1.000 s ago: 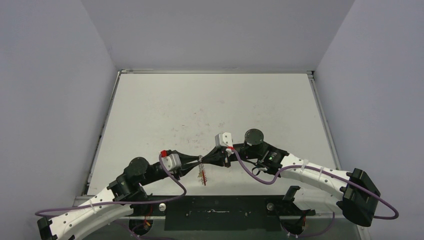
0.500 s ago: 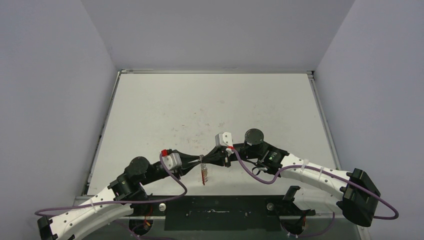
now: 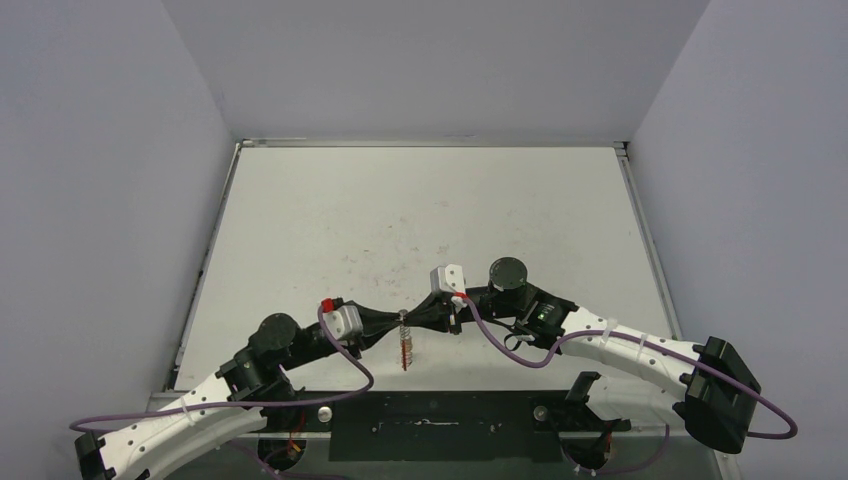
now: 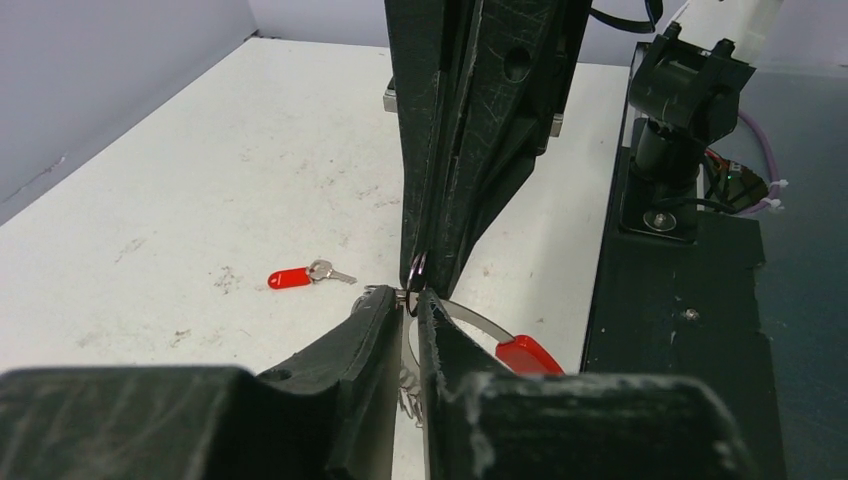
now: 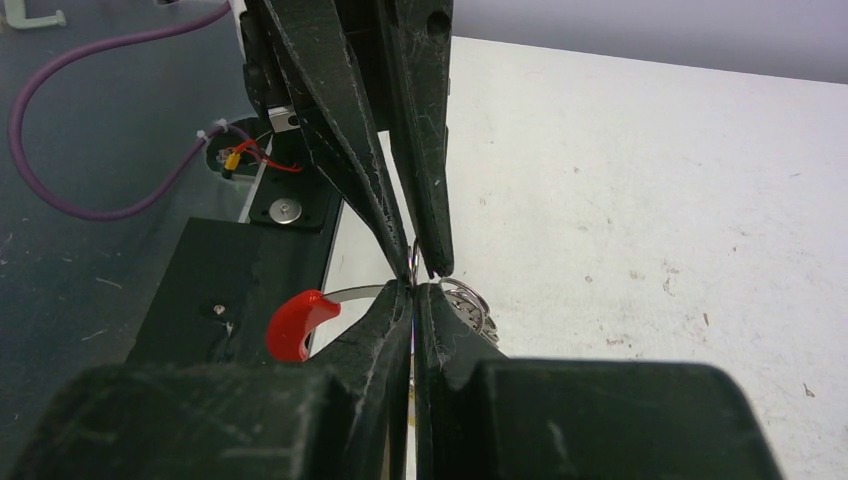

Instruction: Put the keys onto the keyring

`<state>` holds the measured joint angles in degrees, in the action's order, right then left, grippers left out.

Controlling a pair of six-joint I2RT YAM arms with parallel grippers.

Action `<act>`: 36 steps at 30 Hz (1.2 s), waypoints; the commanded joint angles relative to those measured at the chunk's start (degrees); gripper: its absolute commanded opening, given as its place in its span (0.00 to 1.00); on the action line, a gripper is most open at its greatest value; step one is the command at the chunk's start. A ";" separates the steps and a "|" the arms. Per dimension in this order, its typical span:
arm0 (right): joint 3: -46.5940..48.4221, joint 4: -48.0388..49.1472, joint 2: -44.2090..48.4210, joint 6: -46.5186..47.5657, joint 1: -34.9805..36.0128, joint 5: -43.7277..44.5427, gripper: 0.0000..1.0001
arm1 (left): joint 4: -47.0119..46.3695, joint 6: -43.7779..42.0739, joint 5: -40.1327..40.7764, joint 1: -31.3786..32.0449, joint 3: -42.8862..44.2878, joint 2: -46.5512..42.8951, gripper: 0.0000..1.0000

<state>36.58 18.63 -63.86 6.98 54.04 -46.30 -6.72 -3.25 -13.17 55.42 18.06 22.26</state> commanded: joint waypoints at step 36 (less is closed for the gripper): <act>4.69 -15.69 -6.11 -35.47 -25.19 28.04 1.00 | 3.47 2.67 2.37 0.30 0.99 -5.13 0.00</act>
<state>36.77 9.93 -64.34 -20.14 32.32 -23.35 -1.72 -1.63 -11.16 55.46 18.06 17.54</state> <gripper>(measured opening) 0.999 0.009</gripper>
